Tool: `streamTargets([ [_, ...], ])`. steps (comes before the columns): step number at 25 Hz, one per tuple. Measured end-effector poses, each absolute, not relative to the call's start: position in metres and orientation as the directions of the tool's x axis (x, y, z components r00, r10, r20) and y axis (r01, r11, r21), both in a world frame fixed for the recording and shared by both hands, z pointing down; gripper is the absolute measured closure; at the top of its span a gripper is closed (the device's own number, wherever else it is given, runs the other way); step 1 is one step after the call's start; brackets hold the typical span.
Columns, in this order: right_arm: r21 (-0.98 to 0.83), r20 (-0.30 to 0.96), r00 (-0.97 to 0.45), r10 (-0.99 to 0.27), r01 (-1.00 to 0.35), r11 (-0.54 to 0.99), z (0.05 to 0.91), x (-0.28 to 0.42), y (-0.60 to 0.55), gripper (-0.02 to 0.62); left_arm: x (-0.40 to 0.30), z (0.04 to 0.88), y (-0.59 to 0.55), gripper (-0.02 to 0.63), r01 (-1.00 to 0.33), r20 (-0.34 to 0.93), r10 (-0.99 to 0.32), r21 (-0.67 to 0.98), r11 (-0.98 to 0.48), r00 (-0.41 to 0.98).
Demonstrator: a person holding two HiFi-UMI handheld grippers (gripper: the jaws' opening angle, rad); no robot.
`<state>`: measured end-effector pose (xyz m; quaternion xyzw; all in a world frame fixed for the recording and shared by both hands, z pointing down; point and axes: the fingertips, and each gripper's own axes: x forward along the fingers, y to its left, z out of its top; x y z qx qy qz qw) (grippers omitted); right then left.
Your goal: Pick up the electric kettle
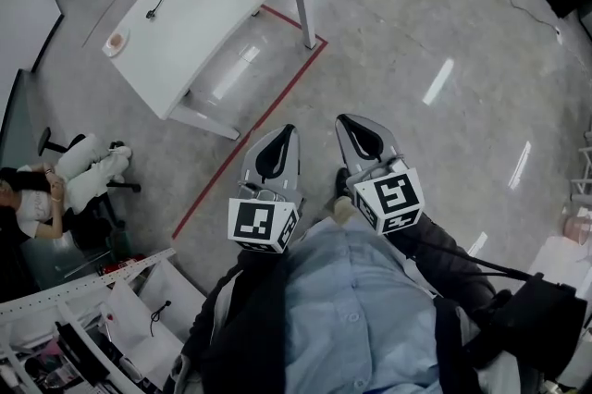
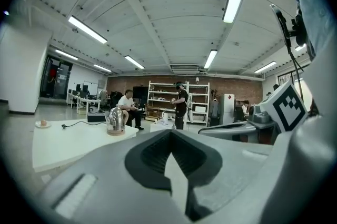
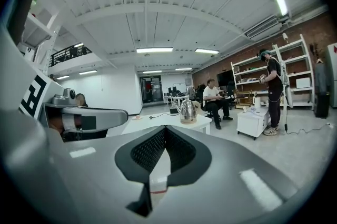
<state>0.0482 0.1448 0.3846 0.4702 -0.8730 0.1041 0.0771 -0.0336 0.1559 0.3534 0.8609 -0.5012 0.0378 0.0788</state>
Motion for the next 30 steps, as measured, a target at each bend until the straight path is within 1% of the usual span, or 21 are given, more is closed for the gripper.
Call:
streamTargets([
  [8,-0.096,0.165,-0.581,-0.797,-0.814,0.573,0.360,0.080,0.070,0.571,0.010,0.326,0.086,0.606,-0.875,0.114,-0.868,0.027,-0.483,0.483],
  [12,-0.118,0.155,-0.592,-0.791,-0.806,0.580,0.364,0.094,0.038,0.571,0.025,0.330,0.060,0.606,-0.877,0.134,-0.868,0.010,-0.481,0.477],
  [17,-0.154,0.164,-0.615,-0.771,-0.788,0.596,0.373,0.093,0.022,0.571,0.024,0.336,0.043,0.605,-0.891,0.170,-0.877,0.010,-0.454,0.448],
  [22,-0.175,0.183,-0.622,-0.761,-0.783,0.597,0.385,0.087,0.011,0.571,0.022,0.349,0.031,0.604,-0.890,0.203,-0.869,0.025,-0.456,0.451],
  [30,-0.170,0.231,-0.604,-0.763,-0.797,0.580,0.404,0.087,-0.041,0.571,0.021,0.369,-0.031,0.605,-0.876,0.205,-0.852,0.082,-0.475,0.481],
])
